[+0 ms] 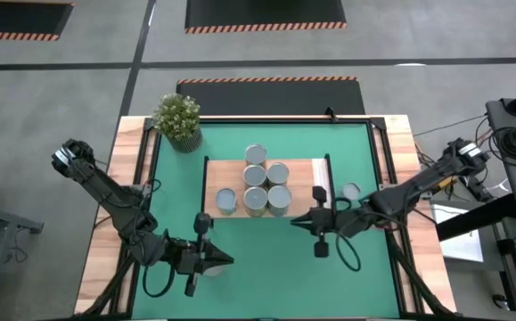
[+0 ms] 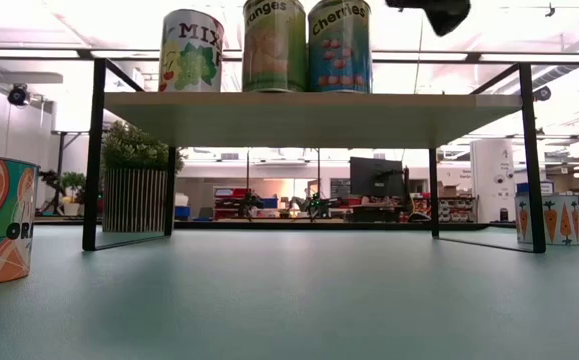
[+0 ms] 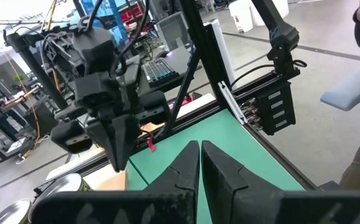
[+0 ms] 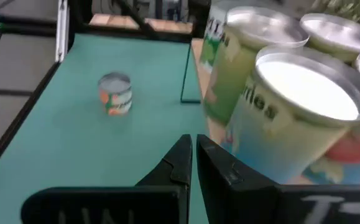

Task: Pick and place cans onto a shelf
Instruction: Adjust the canned cherries on the shelf

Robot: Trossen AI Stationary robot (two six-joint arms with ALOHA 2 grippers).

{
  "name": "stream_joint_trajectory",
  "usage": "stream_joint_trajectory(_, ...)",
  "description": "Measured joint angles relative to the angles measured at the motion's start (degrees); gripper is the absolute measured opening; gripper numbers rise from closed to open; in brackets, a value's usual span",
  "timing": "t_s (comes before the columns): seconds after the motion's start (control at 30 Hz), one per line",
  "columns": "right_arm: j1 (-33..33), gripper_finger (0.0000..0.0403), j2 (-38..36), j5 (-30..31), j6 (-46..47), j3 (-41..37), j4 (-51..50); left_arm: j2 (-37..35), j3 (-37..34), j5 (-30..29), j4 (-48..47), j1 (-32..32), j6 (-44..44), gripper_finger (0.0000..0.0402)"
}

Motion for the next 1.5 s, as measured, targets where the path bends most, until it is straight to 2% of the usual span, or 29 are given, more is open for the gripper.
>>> stream_joint_trajectory(0.2,-0.3,0.0012,1.7,5.2,-4.3,-0.3,5.6,0.0,0.0,0.0,0.2,0.0,0.0,0.0)
stream_joint_trajectory(0.47,-1.4,0.0012,2.0,5.4,-4.9,-0.8,10.3,0.0,0.0,0.0,0.2,0.0,0.0,0.0)
stream_joint_trajectory(0.63,-1.4,0.0012,4.9,5.3,-5.7,-1.3,13.6,0.0,0.0,0.0,0.5,0.0,0.0,0.0)
stream_joint_trajectory(0.77,-1.6,0.0012,7.4,5.6,-6.1,-1.3,14.3,0.0,0.0,0.0,0.4,0.0,0.0,0.0)
stream_joint_trajectory(0.87,-1.7,0.0012,8.4,8.3,-6.4,-1.3,14.1,0.0,0.0,0.0,0.3,0.0,0.0,0.0)
stream_joint_trajectory(1.5,-1.7,0.0012,5.5,10.1,-9.3,-1.3,12.6,0.0,0.0,0.0,0.4,0.0,-0.1,0.0)
